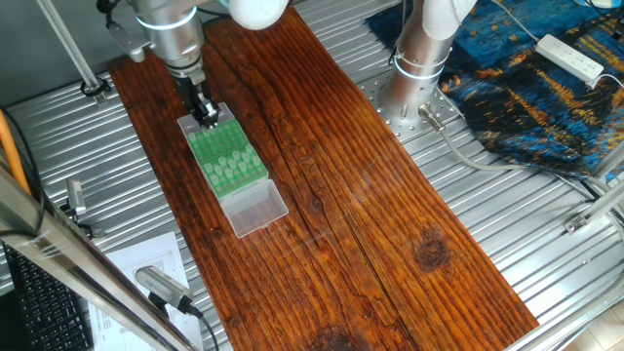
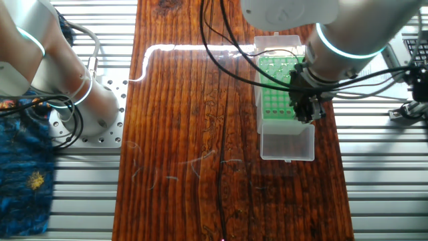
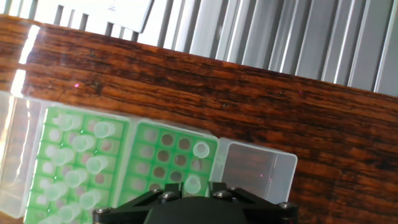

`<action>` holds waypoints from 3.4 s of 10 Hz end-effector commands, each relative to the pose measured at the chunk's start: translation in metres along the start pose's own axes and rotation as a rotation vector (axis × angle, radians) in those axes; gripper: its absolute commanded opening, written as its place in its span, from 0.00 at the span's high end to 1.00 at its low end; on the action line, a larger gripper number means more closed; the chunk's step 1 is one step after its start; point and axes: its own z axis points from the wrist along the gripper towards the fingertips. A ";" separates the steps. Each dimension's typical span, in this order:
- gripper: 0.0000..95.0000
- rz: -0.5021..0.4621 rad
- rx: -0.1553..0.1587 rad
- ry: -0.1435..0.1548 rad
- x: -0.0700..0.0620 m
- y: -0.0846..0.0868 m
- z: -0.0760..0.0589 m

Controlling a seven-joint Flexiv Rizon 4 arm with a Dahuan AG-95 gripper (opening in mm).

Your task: Transfer all large pipette tips from one holder to another

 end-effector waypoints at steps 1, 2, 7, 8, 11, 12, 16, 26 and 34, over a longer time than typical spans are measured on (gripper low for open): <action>0.60 -0.002 -0.003 0.003 -0.003 0.001 0.002; 0.60 0.000 -0.002 0.004 -0.004 0.002 0.003; 0.80 0.002 0.012 0.011 -0.007 0.004 0.008; 0.80 0.001 0.015 0.012 -0.007 0.004 0.009; 0.80 0.003 0.023 0.014 -0.007 0.004 0.009; 0.80 0.003 0.025 0.014 -0.007 0.004 0.009; 1.00 -0.003 0.031 0.013 -0.007 0.004 0.010; 1.00 -0.054 0.034 0.016 -0.005 0.006 -0.022; 1.00 -0.139 0.037 0.022 -0.001 0.010 -0.086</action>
